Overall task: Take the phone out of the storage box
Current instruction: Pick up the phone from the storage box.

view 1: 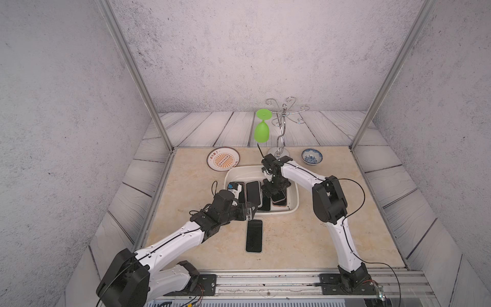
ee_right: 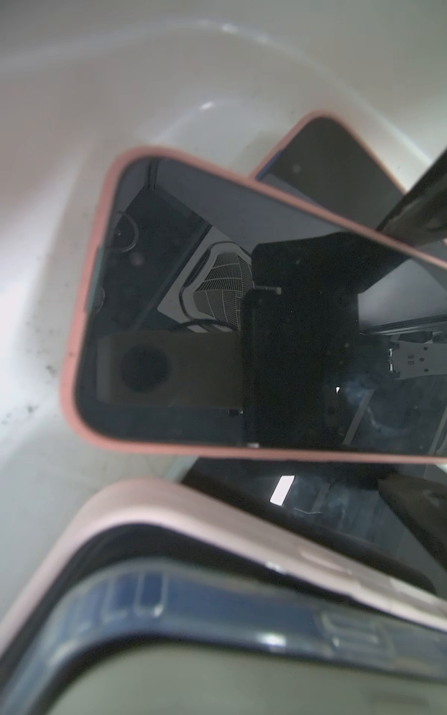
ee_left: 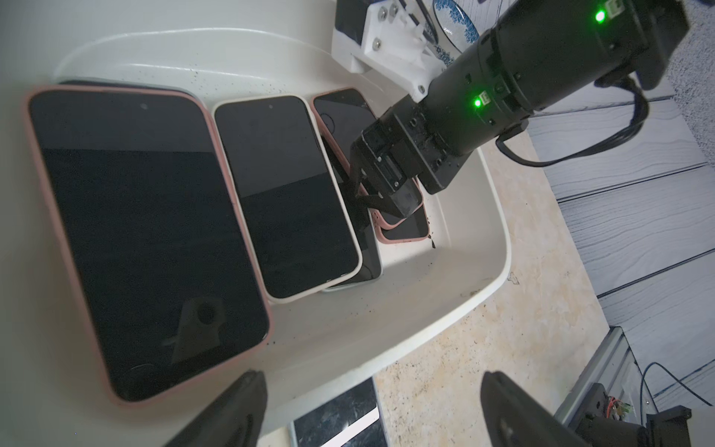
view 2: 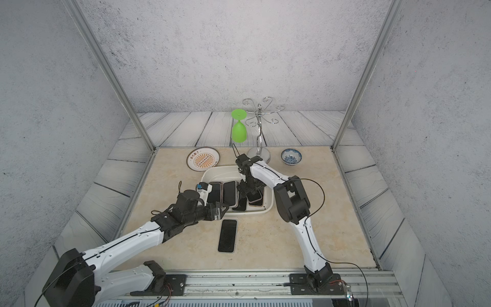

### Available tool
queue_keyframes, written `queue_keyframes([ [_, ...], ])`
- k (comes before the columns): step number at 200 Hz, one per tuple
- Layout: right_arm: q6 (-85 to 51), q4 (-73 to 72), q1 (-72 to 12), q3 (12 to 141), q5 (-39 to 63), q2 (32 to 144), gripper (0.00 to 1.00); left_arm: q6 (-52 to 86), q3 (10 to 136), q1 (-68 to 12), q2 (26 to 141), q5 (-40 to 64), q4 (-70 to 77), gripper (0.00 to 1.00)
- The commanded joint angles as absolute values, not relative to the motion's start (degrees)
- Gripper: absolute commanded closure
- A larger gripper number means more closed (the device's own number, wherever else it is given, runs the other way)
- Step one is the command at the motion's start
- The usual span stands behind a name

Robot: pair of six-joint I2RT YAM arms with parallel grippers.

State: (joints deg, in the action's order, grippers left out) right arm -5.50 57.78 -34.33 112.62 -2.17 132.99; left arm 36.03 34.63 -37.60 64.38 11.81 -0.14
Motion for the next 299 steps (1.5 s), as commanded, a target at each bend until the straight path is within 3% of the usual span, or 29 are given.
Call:
queue_keyframes([
  [1,-6.28,58.59,-34.18,111.97,-2.48,137.76,0.12,35.88,33.89,-36.78,62.72,11.25,-0.70,0.07],
  [58,-7.31,60.67,-34.02,115.55,-2.63,136.76,0.59,34.86,34.27,-36.12,61.99,11.64,-1.54,0.07],
  [124,-8.79,61.57,-33.31,117.20,1.83,125.70,0.92,34.29,36.89,-35.86,61.25,12.58,0.08,0.07],
  [206,-10.87,65.79,-31.74,118.26,9.06,118.59,0.97,45.05,44.45,-36.37,76.20,22.29,18.89,0.07],
  [299,-15.59,65.01,-31.29,117.95,15.16,117.95,0.97,56.86,46.87,-39.24,89.38,18.47,33.66,0.16],
])
